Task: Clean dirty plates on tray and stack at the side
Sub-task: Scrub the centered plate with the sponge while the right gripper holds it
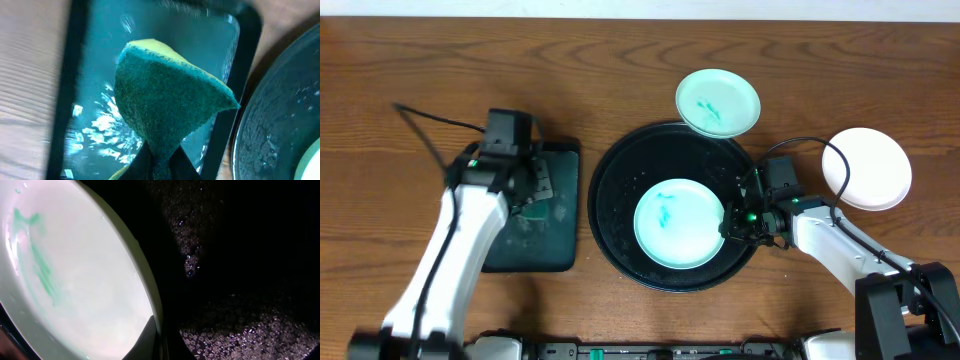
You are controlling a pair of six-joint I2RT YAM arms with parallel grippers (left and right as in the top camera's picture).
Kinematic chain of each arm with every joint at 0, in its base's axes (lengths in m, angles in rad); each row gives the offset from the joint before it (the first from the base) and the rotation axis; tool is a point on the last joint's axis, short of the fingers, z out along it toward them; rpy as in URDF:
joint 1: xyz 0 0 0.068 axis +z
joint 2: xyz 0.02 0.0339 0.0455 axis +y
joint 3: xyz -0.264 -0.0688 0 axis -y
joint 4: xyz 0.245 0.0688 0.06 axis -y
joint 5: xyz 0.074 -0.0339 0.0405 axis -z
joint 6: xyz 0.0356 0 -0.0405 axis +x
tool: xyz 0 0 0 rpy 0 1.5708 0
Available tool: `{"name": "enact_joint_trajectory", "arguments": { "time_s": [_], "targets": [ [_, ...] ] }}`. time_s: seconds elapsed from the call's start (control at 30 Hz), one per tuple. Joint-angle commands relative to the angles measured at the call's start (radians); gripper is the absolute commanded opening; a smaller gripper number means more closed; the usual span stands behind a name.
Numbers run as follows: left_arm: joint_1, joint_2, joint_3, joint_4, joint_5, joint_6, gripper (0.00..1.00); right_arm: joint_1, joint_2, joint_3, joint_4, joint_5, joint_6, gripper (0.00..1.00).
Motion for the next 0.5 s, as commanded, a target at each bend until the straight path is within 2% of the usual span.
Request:
{"name": "enact_joint_trajectory", "arguments": {
  "time_s": [0.0,0.07,0.27,0.47],
  "targets": [
    [-0.005,0.045,0.019,-0.002,0.15,-0.027,0.07,0.005,0.005,0.0,0.002,-0.019,0.011,0.01],
    [-0.026,0.047,0.041,-0.003,0.197,-0.035,0.07,0.005,0.005,0.0,0.003,-0.018,0.011,0.01],
    [-0.182,0.056,0.14,-0.035,0.214,-0.126,0.07,0.005,0.005,0.0,0.017,-0.018,0.011,0.01],
    [-0.347,0.154,0.158,-0.002,0.232,-0.178,0.07,0.005,0.005,0.0,0.02,-0.018,0.011,0.01]
  ]
}}
